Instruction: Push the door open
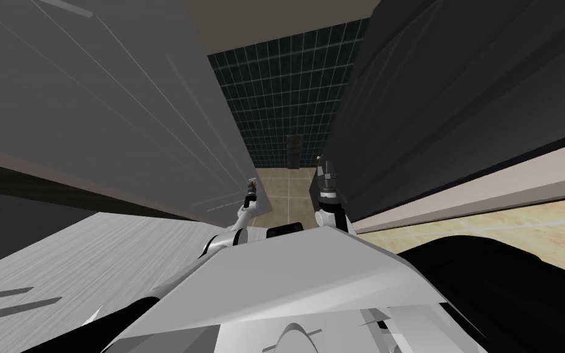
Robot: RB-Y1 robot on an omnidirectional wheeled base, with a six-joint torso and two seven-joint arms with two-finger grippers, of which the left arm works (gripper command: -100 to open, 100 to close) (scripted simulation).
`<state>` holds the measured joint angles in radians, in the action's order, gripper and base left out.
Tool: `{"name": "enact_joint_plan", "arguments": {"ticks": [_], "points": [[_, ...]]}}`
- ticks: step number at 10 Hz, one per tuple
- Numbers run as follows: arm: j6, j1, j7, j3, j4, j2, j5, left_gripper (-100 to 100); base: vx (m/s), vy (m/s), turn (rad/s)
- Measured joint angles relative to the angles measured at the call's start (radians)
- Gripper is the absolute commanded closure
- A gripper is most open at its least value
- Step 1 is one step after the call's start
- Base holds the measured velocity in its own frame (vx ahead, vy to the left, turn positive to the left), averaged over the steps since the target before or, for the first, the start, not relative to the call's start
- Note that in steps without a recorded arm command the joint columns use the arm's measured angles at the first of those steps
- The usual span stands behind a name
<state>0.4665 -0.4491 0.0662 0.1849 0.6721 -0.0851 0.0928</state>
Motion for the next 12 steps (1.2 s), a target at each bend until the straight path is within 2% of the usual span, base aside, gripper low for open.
{"name": "enact_joint_plan", "arguments": {"ticks": [1,5,7,8,10,12], "points": [[-0.012,0.004,0.003,0.009,0.011,-0.004,0.003,100,0.13,-0.06,0.028],[0.003,-0.003,0.026,0.052,-0.019,-0.012,0.017,100,0.176,-0.097,0.071],[0.015,-0.013,0.026,0.073,-0.049,-0.027,0.027,100,0.204,-0.076,0.061],[0.029,-0.033,0.028,0.086,-0.084,-0.037,0.032,100,0.142,-0.072,0.032],[0.021,-0.023,0.03,0.093,-0.052,-0.045,0.034,100,0.089,-0.062,0.032],[0.012,-0.001,0.038,0.113,-0.03,-0.042,0.04,100,0.171,-0.109,0.095]]}}
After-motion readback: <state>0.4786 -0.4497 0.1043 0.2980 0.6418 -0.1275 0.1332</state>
